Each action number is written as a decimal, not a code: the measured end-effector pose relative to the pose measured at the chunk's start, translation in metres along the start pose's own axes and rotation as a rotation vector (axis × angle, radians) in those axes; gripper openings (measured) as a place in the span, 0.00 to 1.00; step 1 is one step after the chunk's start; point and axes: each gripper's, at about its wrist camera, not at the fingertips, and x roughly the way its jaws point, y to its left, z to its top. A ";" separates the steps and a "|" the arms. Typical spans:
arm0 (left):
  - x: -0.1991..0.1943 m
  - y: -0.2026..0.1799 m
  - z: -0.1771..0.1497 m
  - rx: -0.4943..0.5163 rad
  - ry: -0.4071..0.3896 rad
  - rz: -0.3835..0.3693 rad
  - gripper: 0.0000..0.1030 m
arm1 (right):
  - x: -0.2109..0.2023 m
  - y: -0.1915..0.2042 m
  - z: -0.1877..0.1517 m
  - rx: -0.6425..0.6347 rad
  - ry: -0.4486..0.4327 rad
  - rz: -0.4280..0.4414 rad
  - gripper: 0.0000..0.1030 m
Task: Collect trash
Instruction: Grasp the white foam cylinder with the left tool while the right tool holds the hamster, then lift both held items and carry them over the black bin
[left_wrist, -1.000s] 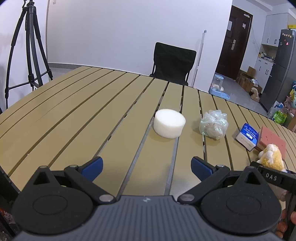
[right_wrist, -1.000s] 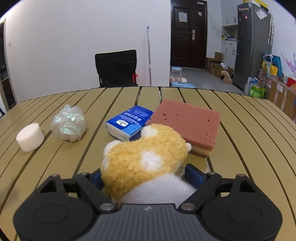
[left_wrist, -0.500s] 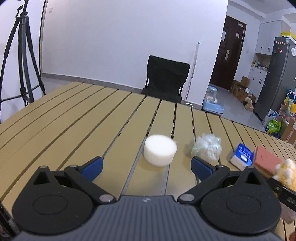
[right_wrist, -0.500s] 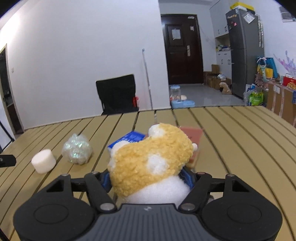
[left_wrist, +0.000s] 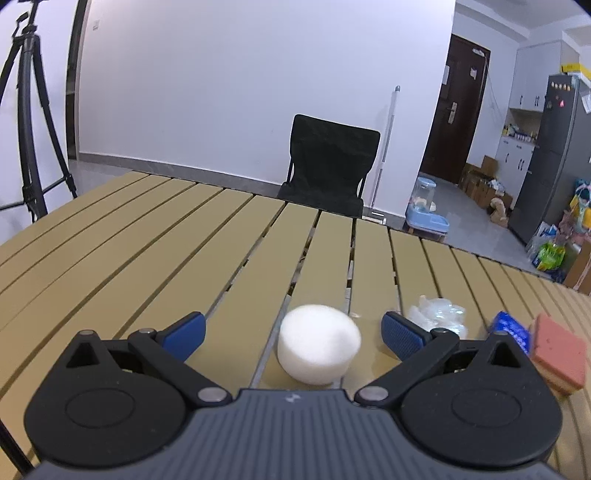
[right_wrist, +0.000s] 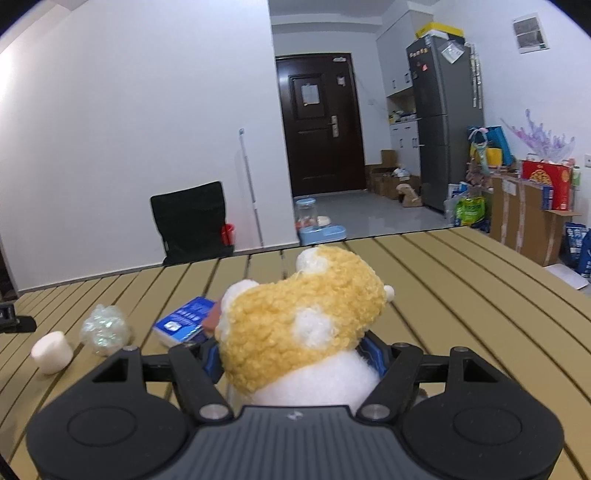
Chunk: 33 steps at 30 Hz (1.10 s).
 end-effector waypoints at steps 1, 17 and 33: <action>0.004 0.000 0.000 0.004 0.002 -0.002 1.00 | 0.000 -0.004 0.001 0.008 -0.005 -0.006 0.67; 0.037 -0.032 -0.015 0.161 0.086 0.028 1.00 | 0.010 -0.025 -0.002 0.091 -0.034 -0.072 0.67; 0.045 -0.031 -0.015 0.135 0.085 -0.049 0.54 | 0.009 -0.031 -0.007 0.095 -0.030 -0.044 0.67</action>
